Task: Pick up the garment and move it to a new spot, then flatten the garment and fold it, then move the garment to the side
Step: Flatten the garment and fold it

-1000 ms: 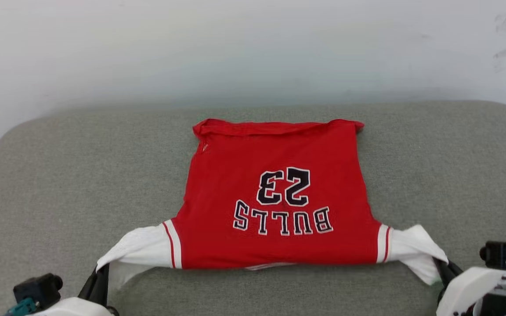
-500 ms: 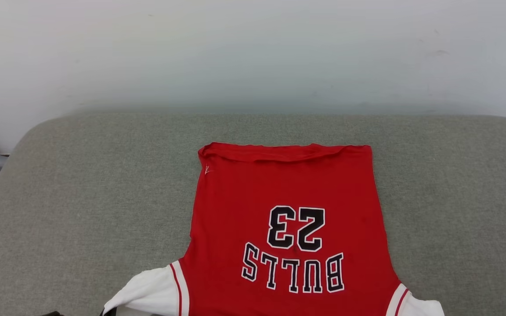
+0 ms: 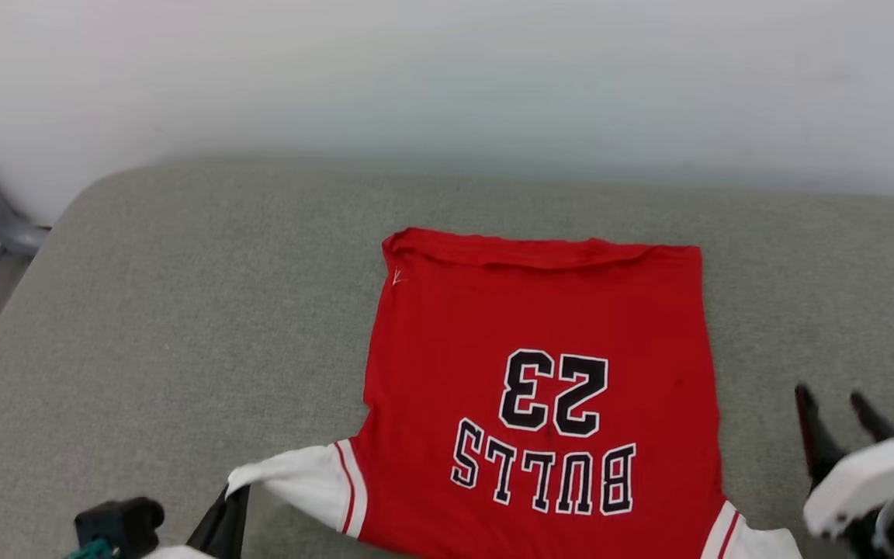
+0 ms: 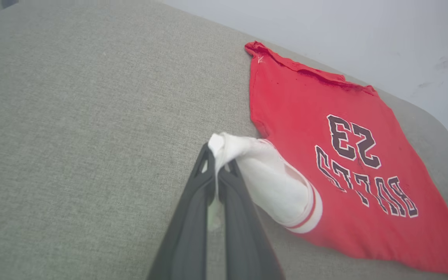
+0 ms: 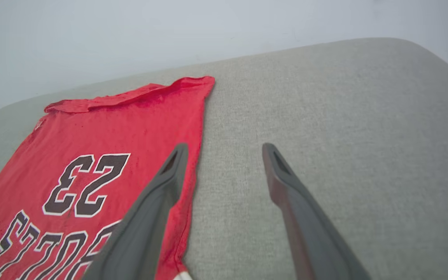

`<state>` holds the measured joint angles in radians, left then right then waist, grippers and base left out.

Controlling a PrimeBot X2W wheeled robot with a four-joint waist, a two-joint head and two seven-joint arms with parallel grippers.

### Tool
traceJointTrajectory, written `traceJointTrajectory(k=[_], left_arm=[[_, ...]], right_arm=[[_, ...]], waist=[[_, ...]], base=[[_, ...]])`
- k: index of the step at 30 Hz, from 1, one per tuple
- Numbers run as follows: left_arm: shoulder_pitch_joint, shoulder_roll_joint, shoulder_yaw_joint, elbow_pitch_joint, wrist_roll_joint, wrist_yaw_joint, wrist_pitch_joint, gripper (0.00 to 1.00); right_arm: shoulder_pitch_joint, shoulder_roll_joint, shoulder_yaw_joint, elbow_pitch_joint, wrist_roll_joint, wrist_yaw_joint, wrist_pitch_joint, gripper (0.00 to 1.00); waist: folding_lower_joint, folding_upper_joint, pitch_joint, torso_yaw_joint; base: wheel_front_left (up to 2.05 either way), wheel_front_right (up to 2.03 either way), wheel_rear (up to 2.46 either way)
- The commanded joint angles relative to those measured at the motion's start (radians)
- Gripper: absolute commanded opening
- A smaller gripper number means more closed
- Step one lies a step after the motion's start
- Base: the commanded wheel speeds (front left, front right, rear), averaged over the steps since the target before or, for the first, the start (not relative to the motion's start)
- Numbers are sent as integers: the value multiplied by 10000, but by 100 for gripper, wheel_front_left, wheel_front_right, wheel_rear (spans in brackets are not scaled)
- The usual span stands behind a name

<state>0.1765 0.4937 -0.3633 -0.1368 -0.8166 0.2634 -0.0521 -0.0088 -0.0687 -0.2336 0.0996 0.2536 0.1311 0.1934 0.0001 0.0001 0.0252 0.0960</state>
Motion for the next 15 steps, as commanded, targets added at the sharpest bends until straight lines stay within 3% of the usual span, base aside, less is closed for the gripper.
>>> traceJointTrajectory(k=[1, 7, 15], left_arm=[[-331, -63, -37, -53, 111, -86, -108, 0], [-1172, -263, -271, -14, 315, -433, -259, 0], [-2367, -759, -640, 299, 569, -1040, -666, 0]], right_arm=[[-760, -236, -131, 389, -108, -7, -36, 100], [-3121, -832, -213, 2171, -130, -7, 482, 100], [-6354, -1818, 128, 4753, -74, -5, 2590, 100]], waist=[[-1, -1, 395, 243], [-1, -1, 1296, 730], [-1, -1, 2645, 1447]], base=[[0, 0, 0], [0, 0, 0], [0, 0, 0]])
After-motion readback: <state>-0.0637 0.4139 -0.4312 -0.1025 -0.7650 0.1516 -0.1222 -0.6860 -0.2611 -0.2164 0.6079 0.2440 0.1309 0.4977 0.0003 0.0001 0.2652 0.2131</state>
